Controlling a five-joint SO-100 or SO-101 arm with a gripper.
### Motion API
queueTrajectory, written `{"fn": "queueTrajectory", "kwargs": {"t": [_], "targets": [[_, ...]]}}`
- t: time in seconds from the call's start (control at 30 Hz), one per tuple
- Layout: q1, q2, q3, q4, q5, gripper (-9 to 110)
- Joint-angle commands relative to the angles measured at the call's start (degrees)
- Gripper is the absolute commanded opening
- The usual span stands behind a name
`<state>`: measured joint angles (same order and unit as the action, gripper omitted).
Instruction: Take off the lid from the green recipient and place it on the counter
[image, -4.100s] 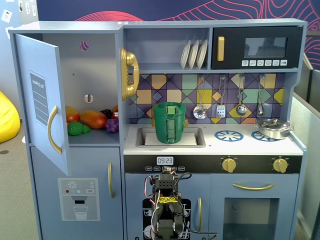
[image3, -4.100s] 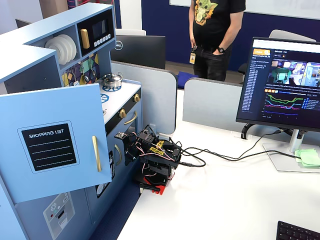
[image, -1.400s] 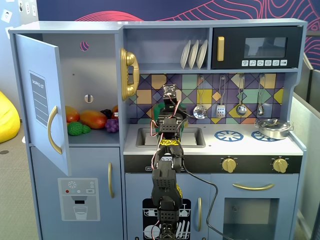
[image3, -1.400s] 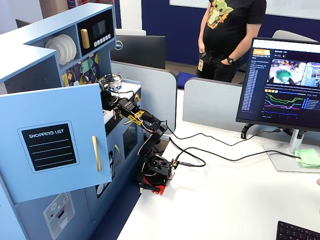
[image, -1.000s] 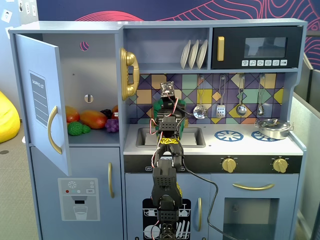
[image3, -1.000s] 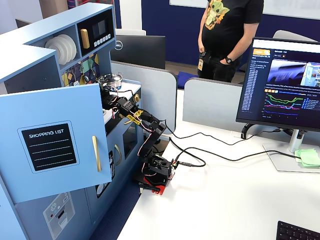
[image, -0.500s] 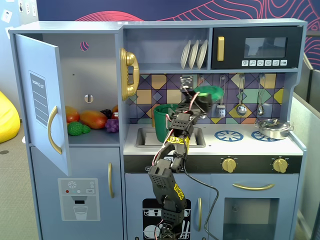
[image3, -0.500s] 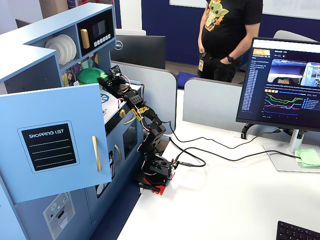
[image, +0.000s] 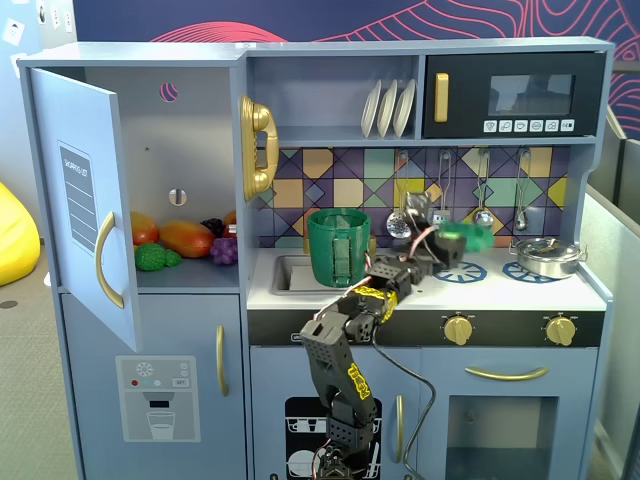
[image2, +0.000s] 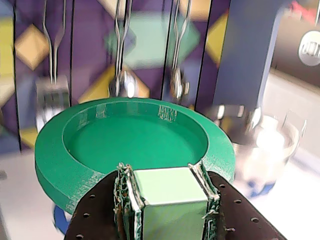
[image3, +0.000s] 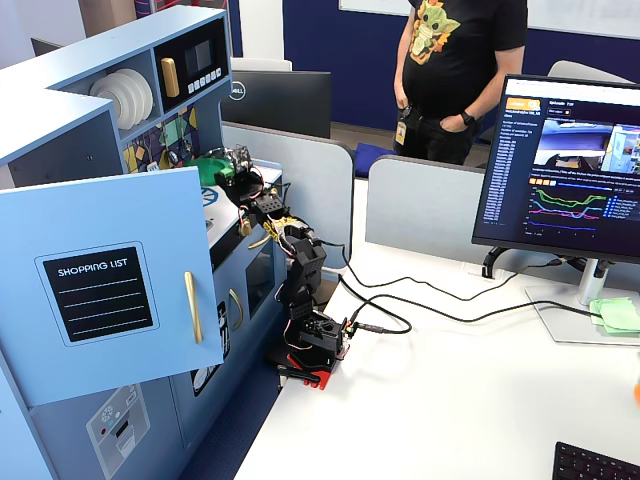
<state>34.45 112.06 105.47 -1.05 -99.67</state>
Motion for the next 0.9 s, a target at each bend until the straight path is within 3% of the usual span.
{"fn": "queueTrajectory", "kwargs": {"t": [0.0, 0.33, 0.43, 0.57, 0.87], "targets": [[0.5, -0.7, 2.3, -6.2, 0.6, 0], [0.6, -3.1, 9.4, -10.5, -0.6, 0], [0.6, -2.7, 9.6, -10.3, 1.2, 17], [0.7, -2.2, 10.2, -9.7, 0.2, 30], [-1.7, 7.4, 3.8, -4.2, -0.3, 29]]}}
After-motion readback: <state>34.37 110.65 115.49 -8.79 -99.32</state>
